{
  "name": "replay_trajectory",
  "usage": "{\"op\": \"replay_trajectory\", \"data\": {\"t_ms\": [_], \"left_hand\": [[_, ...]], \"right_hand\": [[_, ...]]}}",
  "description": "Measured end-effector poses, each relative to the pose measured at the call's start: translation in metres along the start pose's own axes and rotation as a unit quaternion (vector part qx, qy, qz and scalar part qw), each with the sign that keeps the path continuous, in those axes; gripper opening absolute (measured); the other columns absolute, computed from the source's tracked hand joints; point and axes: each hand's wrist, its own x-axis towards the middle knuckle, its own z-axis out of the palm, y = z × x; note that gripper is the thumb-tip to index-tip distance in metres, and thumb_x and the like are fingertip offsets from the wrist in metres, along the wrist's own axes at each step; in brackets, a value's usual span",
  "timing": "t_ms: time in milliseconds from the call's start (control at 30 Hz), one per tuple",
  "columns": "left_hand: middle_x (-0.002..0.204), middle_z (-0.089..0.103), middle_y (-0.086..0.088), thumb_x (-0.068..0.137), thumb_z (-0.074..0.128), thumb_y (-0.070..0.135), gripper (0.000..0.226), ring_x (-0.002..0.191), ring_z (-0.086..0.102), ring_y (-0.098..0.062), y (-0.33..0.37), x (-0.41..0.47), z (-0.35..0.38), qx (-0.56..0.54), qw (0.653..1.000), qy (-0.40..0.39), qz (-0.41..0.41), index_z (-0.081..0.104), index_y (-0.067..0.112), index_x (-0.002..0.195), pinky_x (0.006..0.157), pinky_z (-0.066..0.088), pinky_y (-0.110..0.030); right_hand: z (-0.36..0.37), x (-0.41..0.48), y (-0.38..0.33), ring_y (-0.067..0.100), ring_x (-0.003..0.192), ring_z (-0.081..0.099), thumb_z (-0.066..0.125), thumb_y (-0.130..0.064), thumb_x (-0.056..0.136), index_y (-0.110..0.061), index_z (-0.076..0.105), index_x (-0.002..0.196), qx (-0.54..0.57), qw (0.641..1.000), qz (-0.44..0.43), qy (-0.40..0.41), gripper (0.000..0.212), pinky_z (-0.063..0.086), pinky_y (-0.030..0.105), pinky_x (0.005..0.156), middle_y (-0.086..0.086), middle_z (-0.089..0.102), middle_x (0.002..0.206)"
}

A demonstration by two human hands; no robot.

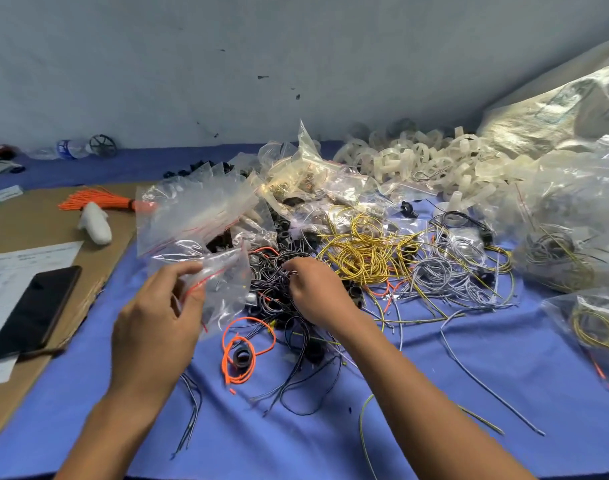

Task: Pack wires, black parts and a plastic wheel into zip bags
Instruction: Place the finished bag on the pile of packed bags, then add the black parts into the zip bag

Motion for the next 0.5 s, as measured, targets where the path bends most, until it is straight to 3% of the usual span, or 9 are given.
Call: {"op": "replay_trajectory", "data": {"t_ms": [167,300,400,500], "left_hand": [[0.079,0.063,0.004,0.090,0.068,0.019,0.018,0.072,0.060,-0.026,0.000,-0.002,0.003,0.011,1.000,-0.001,0.004,0.064,0.030,0.104,0.064,0.050,-0.042],[0.079,0.063,0.005,0.090,0.068,0.018,0.016,0.069,0.058,-0.023,0.000,-0.002,0.004,-0.001,1.000,0.000,-0.001,0.066,0.028,0.103,0.062,0.049,-0.040],[0.074,0.062,0.006,0.090,0.069,0.018,0.014,0.065,0.059,-0.019,0.002,-0.003,0.004,-0.021,1.000,-0.007,-0.010,0.066,0.027,0.100,0.061,0.047,-0.038],[0.069,0.062,0.005,0.091,0.068,0.023,0.010,0.064,0.060,-0.019,0.003,-0.004,0.004,-0.045,0.998,-0.019,-0.033,0.065,0.029,0.099,0.061,0.047,-0.038]], "right_hand": [[0.012,0.035,-0.004,0.038,0.103,0.054,0.045,-0.016,0.095,-0.008,0.053,0.119,-0.060,0.997,0.011,-0.039,0.027,0.050,0.045,0.079,0.015,0.063,0.111],[0.017,0.040,0.000,0.036,0.103,0.050,0.054,-0.029,0.094,-0.007,0.059,0.106,-0.114,0.993,0.014,-0.029,0.026,0.042,0.039,0.082,0.017,0.055,0.111],[0.006,0.037,0.002,0.031,0.096,0.056,0.053,-0.026,0.094,-0.010,0.065,0.102,-0.049,0.998,0.026,-0.025,0.021,0.046,0.036,0.077,0.014,0.061,0.106],[-0.017,0.030,0.003,0.023,0.083,0.063,0.053,-0.023,0.093,-0.011,0.067,0.101,0.109,0.992,0.059,0.026,0.020,0.051,0.036,0.069,0.005,0.067,0.094]]}}
